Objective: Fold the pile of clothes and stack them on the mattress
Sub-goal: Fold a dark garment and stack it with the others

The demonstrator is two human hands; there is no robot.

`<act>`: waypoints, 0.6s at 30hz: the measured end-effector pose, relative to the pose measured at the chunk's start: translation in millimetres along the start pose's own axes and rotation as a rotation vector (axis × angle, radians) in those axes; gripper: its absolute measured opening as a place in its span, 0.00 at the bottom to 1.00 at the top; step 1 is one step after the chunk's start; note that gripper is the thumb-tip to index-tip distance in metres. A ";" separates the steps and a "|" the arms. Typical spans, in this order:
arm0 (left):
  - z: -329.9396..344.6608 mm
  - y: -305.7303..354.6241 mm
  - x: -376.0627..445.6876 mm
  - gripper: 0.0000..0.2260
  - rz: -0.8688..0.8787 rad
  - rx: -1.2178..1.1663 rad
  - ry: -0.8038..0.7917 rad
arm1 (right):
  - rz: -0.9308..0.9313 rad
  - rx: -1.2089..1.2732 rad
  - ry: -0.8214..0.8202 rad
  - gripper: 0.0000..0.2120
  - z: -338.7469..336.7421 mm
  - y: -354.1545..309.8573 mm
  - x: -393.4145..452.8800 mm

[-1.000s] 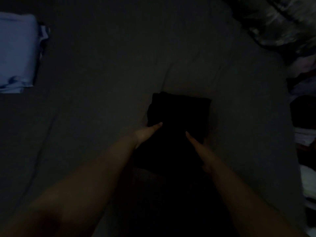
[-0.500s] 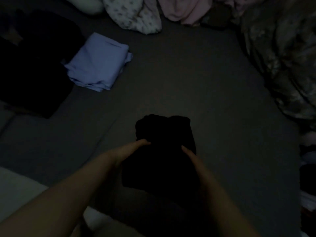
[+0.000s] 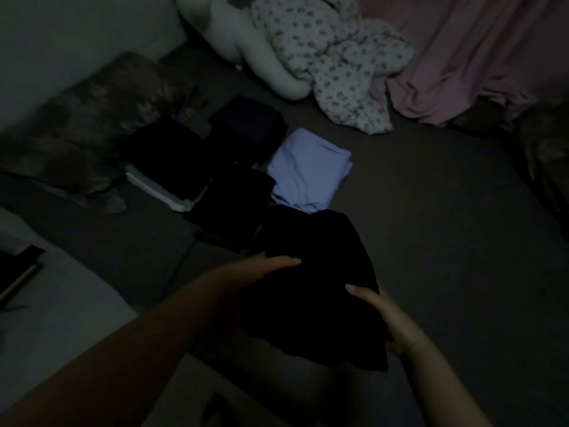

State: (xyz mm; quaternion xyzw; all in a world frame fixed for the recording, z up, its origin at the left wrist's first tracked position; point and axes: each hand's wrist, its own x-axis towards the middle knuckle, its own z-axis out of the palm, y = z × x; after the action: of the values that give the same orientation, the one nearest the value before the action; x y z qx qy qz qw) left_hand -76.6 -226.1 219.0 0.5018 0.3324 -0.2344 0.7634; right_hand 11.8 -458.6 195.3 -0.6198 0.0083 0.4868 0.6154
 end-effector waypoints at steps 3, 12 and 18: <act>-27.4 17.4 2.2 0.22 0.032 0.017 0.006 | -0.048 -0.073 0.018 0.34 20.6 -16.3 10.3; -42.1 99.4 60.9 0.30 0.406 0.424 0.149 | -0.262 -0.113 0.200 0.38 27.3 -60.1 84.9; -84.6 188.4 156.1 0.31 0.511 0.465 0.193 | -0.422 -0.090 0.251 0.34 14.7 -126.7 191.9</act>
State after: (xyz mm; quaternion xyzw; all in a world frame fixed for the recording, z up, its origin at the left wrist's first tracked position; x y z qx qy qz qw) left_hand 135.1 -79.1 194.8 0.7489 0.2045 -0.0571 0.6277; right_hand 181.3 -303.5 176.6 -0.6903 -0.0668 0.2664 0.6694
